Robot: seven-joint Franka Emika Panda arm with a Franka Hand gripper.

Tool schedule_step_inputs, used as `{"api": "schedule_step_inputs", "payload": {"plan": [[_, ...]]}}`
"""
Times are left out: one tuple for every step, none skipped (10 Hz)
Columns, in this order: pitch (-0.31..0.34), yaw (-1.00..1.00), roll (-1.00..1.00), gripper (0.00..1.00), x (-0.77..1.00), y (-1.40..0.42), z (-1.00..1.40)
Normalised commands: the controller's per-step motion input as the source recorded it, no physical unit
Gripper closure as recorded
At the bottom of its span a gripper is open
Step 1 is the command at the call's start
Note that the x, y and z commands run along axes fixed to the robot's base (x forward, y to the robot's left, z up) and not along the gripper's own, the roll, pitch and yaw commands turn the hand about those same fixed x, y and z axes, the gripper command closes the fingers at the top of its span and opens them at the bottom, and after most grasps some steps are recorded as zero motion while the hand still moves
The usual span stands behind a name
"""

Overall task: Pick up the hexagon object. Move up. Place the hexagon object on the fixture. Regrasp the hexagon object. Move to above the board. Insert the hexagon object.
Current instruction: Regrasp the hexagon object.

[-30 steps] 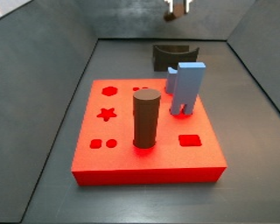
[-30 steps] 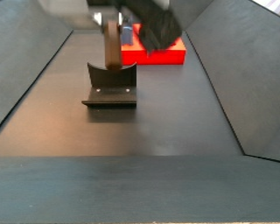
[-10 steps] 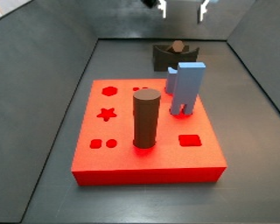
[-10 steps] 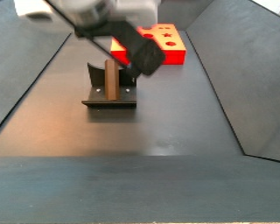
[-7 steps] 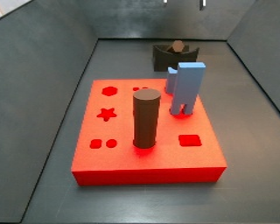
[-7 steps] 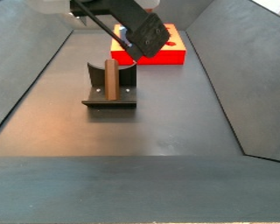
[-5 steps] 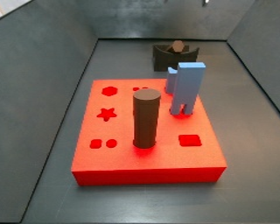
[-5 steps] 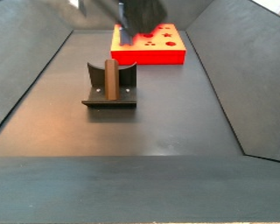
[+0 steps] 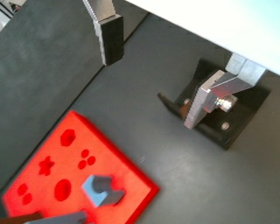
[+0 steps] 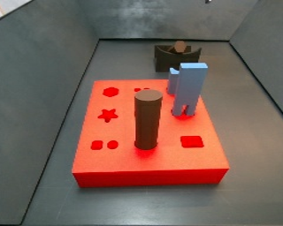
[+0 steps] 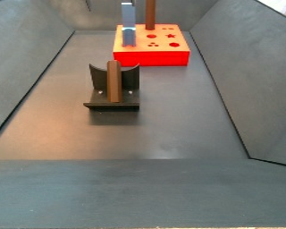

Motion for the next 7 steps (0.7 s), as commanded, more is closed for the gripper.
{"api": "schedule_step_inputs", "payload": {"plan": [[0.011,0.01,1.0,0.0,-0.02,-0.03,0.01],[0.004,0.01,1.0,0.0,-0.03,-0.03,0.01],[0.001,0.01,1.0,0.0,-0.03,-0.03,0.0],[-0.006,0.01,1.0,0.0,-0.03,-0.03,0.0],[-0.012,0.01,1.0,0.0,-0.02,-0.02,0.0],[-0.017,0.01,1.0,0.0,-0.02,-0.02,0.0],[-0.021,0.01,1.0,0.0,-0.02,-0.02,0.0]]}}
